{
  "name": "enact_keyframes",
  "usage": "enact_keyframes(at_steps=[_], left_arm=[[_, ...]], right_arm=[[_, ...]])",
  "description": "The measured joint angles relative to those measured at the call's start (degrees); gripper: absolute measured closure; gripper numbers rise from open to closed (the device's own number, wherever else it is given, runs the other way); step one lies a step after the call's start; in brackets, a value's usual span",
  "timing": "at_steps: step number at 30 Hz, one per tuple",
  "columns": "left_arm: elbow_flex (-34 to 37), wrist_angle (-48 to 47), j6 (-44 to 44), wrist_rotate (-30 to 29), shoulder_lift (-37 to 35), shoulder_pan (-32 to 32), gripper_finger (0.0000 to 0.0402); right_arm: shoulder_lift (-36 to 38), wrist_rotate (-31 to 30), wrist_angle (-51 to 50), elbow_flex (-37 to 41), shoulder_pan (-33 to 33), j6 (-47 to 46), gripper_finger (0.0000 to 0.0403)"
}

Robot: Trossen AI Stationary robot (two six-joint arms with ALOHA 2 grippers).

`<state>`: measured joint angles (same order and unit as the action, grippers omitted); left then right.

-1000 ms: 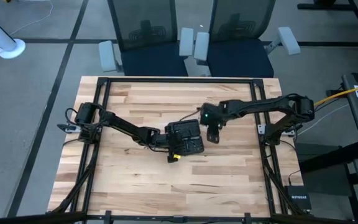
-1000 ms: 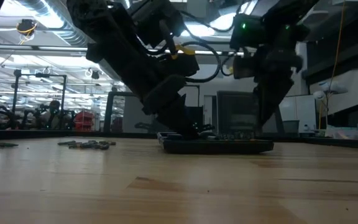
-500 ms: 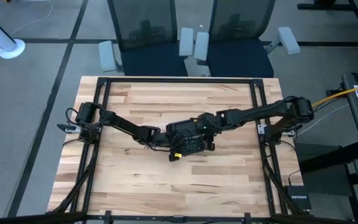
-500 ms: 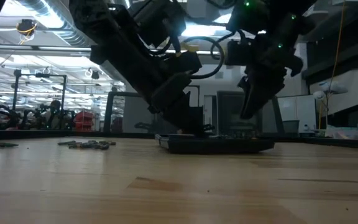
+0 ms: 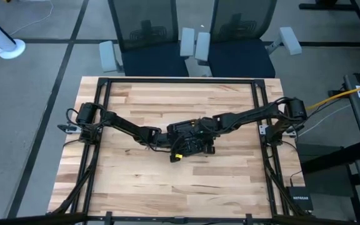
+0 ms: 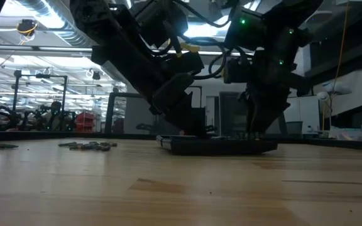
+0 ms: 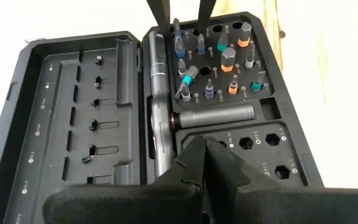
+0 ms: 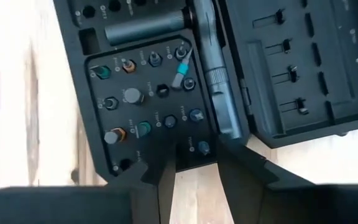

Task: Prefit tool cases
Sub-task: Remove the blue socket bit from the black prefit tool case

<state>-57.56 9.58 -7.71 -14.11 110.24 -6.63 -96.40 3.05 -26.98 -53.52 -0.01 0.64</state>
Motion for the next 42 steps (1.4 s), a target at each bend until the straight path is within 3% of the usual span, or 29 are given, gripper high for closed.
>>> enact_keyframes(at_steps=[5, 10, 23, 26, 34, 42], left_arm=[[0.0, 0.1, -0.2, 0.0, 0.2, 0.0, 0.0402], [-0.1, 0.4, -1.9, -0.1, 1.1, 0.0, 0.0402], [-0.2, 0.5, -2.8, -0.1, 1.9, 0.0, 0.0401], [-0.2, 0.2, -2.8, 0.0, 1.6, -0.2, 0.0401], [0.0, -3.0, 1.8, 0.2, -1.1, -0.9, 0.0401], [0.0, -3.8, 2.3, -0.5, -3.4, -0.9, 0.0401]], right_arm=[[-1.1, -0.3, 0.8, -0.2, 0.0, 0.0, 0.0303], [-0.8, 0.0, 0.3, -0.2, 0.0, -3.5, 0.039], [0.6, 2.0, -6.5, -6.0, 0.0, -6.0, 0.0401], [1.2, -2.4, -8.7, -6.8, -0.3, -5.3, 0.0401], [5.2, -11.0, -14.7, -5.7, -7.8, -5.1, 0.0402], [8.2, -10.4, -13.6, -1.5, -17.0, -6.5, 0.0397]])
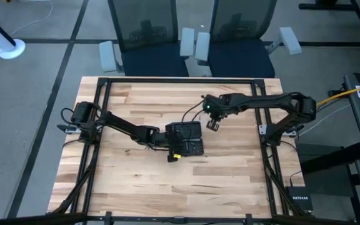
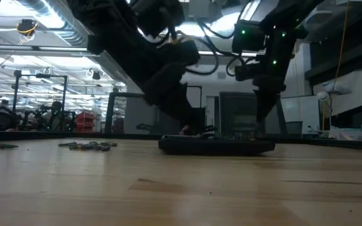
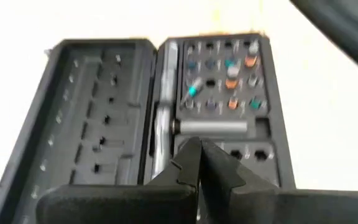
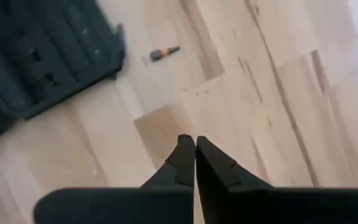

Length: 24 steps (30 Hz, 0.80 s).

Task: Prefit tool cases
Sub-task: Remove the blue socket bit from the black prefit tool case, then remove the orange socket bit from the black prefit tool case

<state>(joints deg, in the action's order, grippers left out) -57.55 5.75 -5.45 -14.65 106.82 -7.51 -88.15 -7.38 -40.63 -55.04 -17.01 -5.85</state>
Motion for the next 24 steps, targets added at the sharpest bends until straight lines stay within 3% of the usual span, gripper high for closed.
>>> enact_keyframes(at_steps=[4, 11, 15, 17, 19, 24], left_arm=[[0.0, -0.5, 3.1, -0.4, -0.5, 0.0, 0.0401], [0.0, -5.4, 9.9, -1.0, -4.9, -0.3, 0.0401], [-0.1, -5.6, 11.9, -1.2, -5.8, 0.4, 0.0401], [-0.1, -5.7, 11.4, -1.1, -5.3, 0.8, 0.0401], [-0.1, -5.1, 10.2, -1.0, -4.7, 1.1, 0.0401], [-0.1, -6.0, 7.6, -0.5, -3.1, 1.1, 0.0401]], right_arm=[[-1.0, 6.7, 0.7, 0.3, -2.5, -0.1, 0.0364], [-2.2, 10.2, 3.1, 0.3, -0.1, -0.2, 0.0244], [-2.2, 21.7, 9.6, 0.3, 4.2, -1.2, 0.0202], [-2.2, 24.7, 13.7, 0.3, 7.8, -2.6, 0.0197], [-2.2, 23.1, 16.8, 0.3, 11.5, -3.0, 0.0195], [-2.2, 12.7, 17.7, 0.3, 19.0, -3.8, 0.0194]])
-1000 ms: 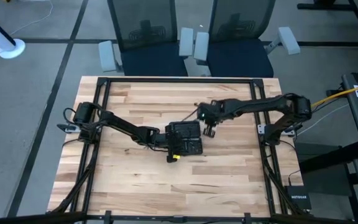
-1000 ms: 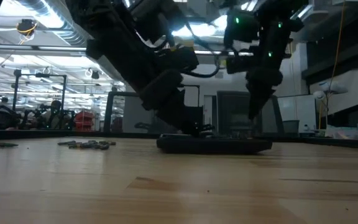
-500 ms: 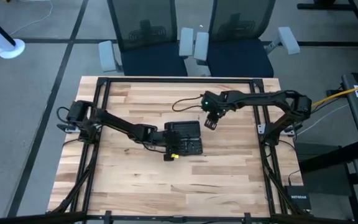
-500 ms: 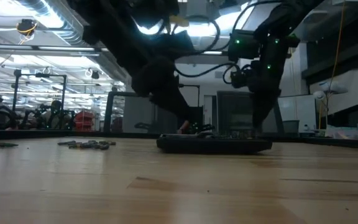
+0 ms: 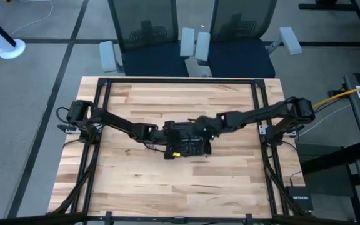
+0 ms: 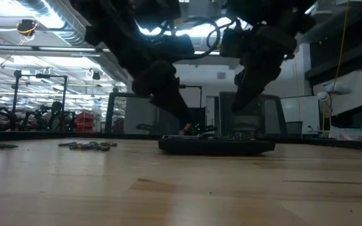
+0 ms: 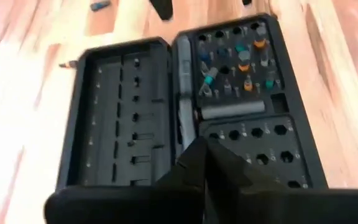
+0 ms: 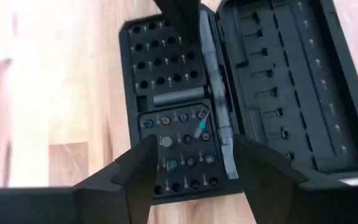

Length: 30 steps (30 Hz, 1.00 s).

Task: Prefit tool cases
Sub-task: Remove the orange socket bit from the black prefit tool case

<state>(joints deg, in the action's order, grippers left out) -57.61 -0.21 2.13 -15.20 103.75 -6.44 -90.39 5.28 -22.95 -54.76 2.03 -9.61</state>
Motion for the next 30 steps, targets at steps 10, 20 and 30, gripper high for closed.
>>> enact_keyframes(at_steps=[10, 20, 30], left_arm=[[0.0, -21.5, 9.3, -1.7, -5.2, -0.8, 0.0401], [0.0, -16.5, 3.4, 5.9, 1.2, 0.2, 0.0402], [0.1, -4.8, 2.7, 6.3, 3.2, 0.6, 0.0401]], right_arm=[[0.0, -4.3, -1.0, 0.0, 2.8, -5.4, 0.0253], [0.0, -5.3, -7.5, -0.1, 2.8, -7.0, 0.0269], [0.0, -3.7, -12.2, 0.1, 2.8, -8.1, 0.0269]])
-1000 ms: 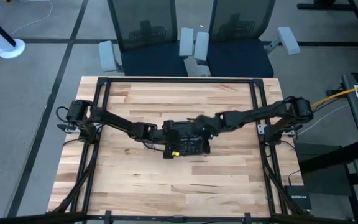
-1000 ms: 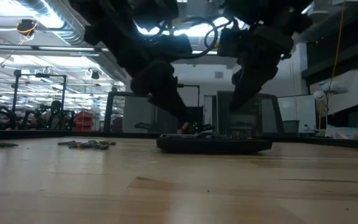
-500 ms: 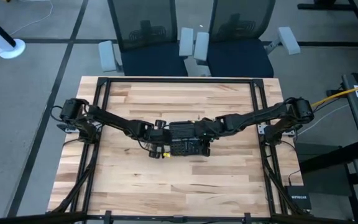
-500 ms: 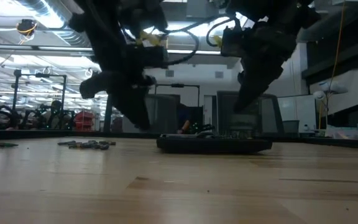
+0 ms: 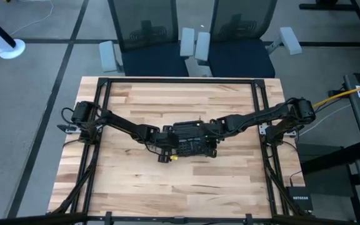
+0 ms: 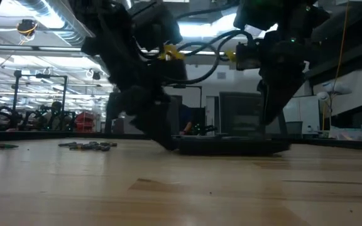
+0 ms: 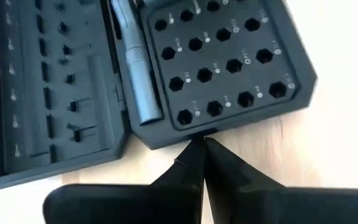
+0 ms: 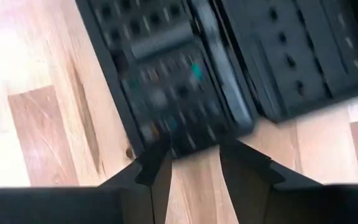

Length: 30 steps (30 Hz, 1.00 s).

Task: Prefit tool cases
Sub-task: Remove the orange socket bit from the black prefit tool case

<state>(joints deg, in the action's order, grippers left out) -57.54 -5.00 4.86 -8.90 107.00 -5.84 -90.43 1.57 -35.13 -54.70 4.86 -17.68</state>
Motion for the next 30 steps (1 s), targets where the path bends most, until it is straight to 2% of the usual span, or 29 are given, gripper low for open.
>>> enact_keyframes(at_steps=[4, 9, 13, 16, 22, 30], left_arm=[[-0.1, 3.1, 0.2, -0.1, 0.0, 0.0, 0.0402], [0.0, -2.1, 0.6, -0.6, -2.9, -0.9, 0.0402], [-0.1, -3.9, 1.4, -3.9, -6.2, -1.9, 0.0401], [-0.1, 1.5, 2.3, -5.0, -6.7, -2.1, 0.0402], [-0.4, 13.8, 3.4, -2.1, -2.9, -1.4, 0.0401], [-6.9, 13.0, 7.6, -0.4, 4.4, -1.3, 0.0401]], right_arm=[[0.0, 0.0, 1.0, 0.0, 0.0, 0.6, 0.0269], [0.0, -0.1, -1.4, -0.6, 0.0, 2.2, 0.0269], [0.6, -0.6, -6.4, -1.2, 0.0, 2.6, 0.0269], [2.1, 0.2, -7.6, -1.2, 0.8, 2.6, 0.0269], [2.2, 1.4, -6.5, -1.0, 3.4, 1.0, 0.0269], [2.0, -2.1, -4.6, -0.7, 5.7, -3.3, 0.0269]])
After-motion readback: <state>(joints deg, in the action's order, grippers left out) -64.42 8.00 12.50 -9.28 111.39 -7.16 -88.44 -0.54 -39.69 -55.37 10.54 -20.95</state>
